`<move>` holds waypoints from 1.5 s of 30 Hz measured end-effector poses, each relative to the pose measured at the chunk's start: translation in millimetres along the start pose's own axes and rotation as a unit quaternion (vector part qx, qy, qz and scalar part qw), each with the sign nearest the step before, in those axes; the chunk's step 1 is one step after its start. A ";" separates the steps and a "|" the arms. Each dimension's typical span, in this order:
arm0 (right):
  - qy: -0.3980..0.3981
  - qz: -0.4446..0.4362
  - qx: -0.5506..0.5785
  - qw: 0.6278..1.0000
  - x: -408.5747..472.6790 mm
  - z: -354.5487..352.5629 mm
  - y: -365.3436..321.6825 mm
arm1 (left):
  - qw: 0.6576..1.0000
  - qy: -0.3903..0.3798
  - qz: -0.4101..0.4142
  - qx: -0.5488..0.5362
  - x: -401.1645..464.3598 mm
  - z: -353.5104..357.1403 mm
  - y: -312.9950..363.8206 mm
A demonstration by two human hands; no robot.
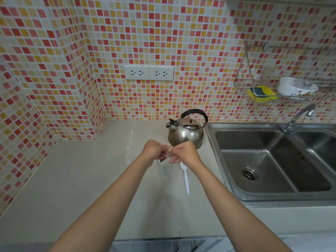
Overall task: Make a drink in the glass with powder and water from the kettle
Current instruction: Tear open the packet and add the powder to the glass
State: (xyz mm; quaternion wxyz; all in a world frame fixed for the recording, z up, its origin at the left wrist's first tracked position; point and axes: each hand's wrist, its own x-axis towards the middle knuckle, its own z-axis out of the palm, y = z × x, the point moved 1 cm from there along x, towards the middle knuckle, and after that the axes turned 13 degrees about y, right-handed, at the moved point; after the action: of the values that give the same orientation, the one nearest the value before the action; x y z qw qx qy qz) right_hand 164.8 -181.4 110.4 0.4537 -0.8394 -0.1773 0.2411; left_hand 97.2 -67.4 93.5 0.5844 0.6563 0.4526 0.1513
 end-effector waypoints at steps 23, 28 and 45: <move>0.041 0.032 0.002 0.999 10.3 3.5 1.1 | 0.991 -0.094 0.092 0.018 3.8 0.3 -3.5; 0.102 -0.040 -0.052 0.993 13.5 12.1 6.6 | 0.986 -0.083 0.118 0.090 3.8 0.3 2.2; 0.133 -0.079 -0.122 0.980 22.0 10.9 10.7 | 0.970 0.087 0.165 0.154 -3.7 14.4 8.8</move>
State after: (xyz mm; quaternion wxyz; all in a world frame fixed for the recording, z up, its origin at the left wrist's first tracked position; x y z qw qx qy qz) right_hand 177.6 -168.4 90.8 0.3852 -0.8964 -0.2090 0.0670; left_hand 109.3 -78.5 98.8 0.4010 0.7886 0.4049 0.2309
